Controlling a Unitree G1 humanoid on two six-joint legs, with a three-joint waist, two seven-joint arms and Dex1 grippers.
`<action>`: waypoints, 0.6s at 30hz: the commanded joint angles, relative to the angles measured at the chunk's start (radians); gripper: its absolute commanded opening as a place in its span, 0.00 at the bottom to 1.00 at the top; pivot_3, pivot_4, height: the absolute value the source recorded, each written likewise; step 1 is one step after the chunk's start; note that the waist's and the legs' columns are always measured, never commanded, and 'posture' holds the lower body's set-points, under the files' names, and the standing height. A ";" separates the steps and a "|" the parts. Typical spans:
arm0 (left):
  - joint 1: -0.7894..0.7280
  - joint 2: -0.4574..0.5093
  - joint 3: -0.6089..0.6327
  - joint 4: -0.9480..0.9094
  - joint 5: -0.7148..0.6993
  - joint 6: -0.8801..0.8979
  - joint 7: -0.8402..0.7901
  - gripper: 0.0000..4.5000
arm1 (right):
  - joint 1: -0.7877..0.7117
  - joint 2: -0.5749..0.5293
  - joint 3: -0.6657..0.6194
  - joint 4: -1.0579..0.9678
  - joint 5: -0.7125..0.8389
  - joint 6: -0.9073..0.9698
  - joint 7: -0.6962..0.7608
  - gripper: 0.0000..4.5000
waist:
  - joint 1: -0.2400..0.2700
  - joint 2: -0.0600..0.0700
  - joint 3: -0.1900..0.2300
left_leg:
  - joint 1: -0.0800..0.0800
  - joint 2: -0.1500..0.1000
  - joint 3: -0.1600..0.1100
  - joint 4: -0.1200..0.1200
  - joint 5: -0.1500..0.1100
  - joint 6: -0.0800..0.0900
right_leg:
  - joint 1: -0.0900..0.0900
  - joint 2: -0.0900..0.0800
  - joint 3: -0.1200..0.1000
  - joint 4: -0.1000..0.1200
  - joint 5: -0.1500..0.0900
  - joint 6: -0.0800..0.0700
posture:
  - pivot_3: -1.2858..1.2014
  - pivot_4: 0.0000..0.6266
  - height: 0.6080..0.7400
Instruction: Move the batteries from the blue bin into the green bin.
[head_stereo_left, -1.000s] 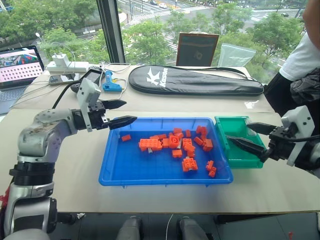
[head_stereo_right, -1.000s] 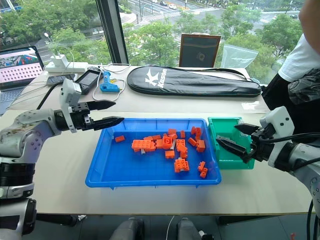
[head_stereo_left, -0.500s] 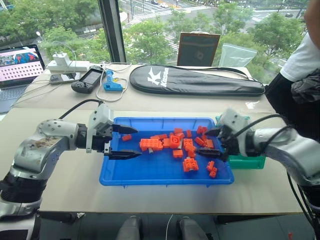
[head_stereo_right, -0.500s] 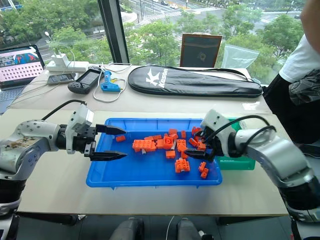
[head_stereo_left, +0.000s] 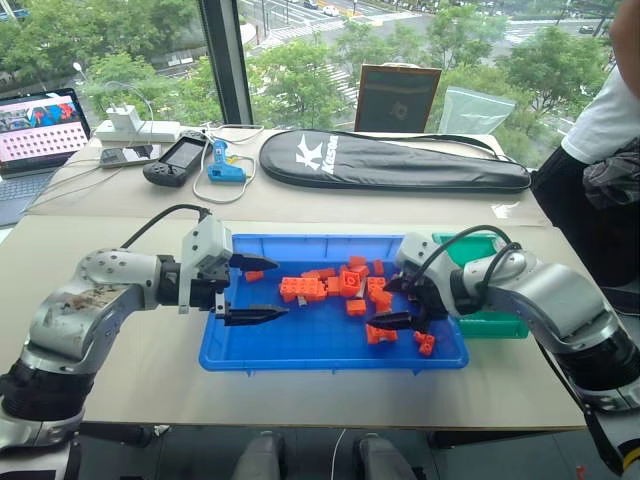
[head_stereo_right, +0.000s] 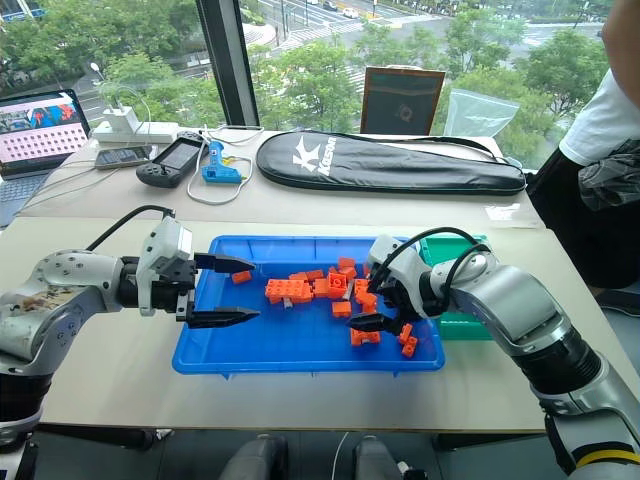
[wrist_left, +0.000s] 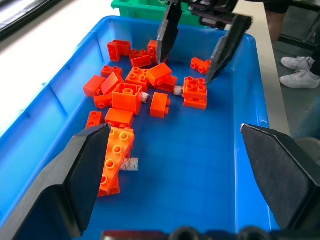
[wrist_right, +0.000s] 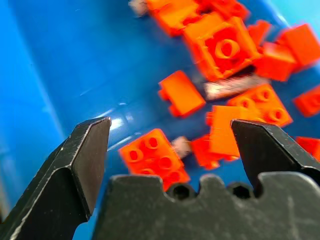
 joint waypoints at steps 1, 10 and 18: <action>-0.001 0.003 0.027 -0.029 -0.009 -0.028 0.003 1.00 | 0.013 -0.027 0.031 -0.057 -0.046 -0.091 0.054 0.99 | 0.000 0.000 0.000 | 0.000 0.000 0.000 0.000 0.000 0.000 | 0.000 0.000 0.000 0.000 0.000 0.000 | 0.52 0.24 0.95; -0.018 0.000 0.013 -0.023 -0.013 -0.032 -0.008 1.00 | 0.041 -0.034 0.139 0.011 -0.228 -0.293 0.129 0.99 | 0.000 -0.001 0.000 | 0.000 0.000 0.000 0.000 0.000 0.000 | 0.000 0.000 0.000 0.000 0.000 0.000 | 0.52 0.24 0.95; -0.020 0.003 0.017 -0.022 -0.014 -0.033 -0.008 1.00 | 0.050 0.002 0.139 0.072 -0.285 -0.336 0.163 0.59 | 0.000 -0.001 0.000 | 0.000 0.000 0.000 0.000 0.000 0.000 | 0.000 0.000 0.000 0.001 0.000 0.000 | 0.52 0.24 0.95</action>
